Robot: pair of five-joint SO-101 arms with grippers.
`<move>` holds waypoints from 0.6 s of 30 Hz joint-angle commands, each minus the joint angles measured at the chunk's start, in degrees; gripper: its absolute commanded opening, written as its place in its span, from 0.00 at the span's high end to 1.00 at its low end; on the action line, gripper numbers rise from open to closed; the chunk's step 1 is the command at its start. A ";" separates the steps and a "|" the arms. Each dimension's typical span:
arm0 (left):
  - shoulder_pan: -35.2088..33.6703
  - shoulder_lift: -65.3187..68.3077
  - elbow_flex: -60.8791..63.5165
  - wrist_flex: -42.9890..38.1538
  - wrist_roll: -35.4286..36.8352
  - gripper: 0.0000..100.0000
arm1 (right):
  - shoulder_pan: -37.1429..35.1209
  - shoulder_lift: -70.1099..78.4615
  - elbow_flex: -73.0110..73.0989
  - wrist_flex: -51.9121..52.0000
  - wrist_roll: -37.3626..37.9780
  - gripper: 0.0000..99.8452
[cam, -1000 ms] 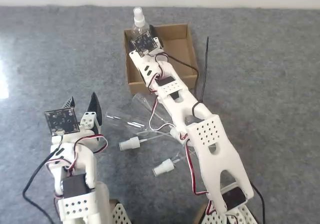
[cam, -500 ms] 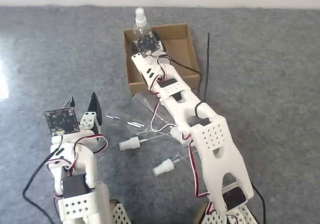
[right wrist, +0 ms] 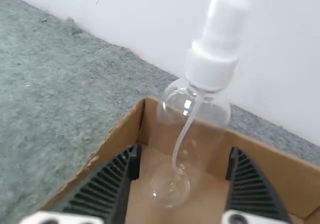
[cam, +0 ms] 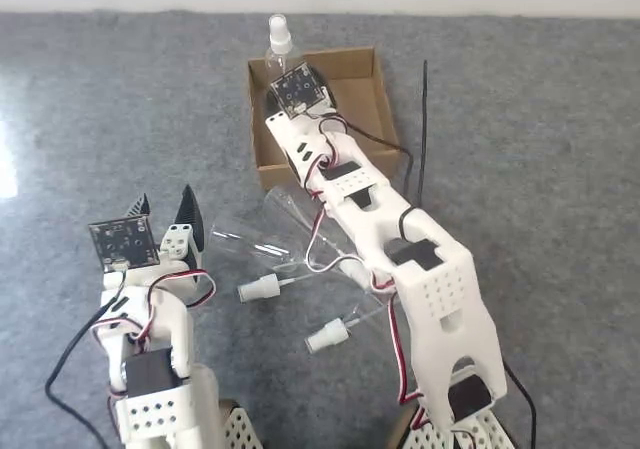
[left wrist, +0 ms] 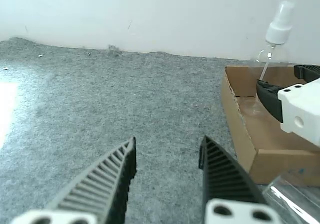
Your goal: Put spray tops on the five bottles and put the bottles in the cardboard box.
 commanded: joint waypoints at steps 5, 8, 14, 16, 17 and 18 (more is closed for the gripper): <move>0.00 -0.70 -0.66 -1.49 -0.53 0.81 | -0.57 -15.34 9.32 0.22 -0.62 0.77; -0.09 -0.70 -0.66 -1.49 -0.53 0.81 | -0.57 -19.12 13.89 0.13 -0.62 0.77; -0.09 -0.70 -0.57 -1.58 -0.53 0.81 | -0.31 -26.51 21.89 0.13 -0.62 0.77; -0.18 -0.70 -0.48 -1.58 -0.53 0.81 | -0.48 -29.67 24.53 0.48 -0.62 0.77; -0.18 -0.70 -0.48 -1.58 -0.62 0.81 | -0.57 -31.25 25.85 0.48 -0.62 0.77; -0.18 -0.70 -0.48 -1.58 -0.62 0.81 | -0.66 -32.84 27.16 0.57 -0.62 0.77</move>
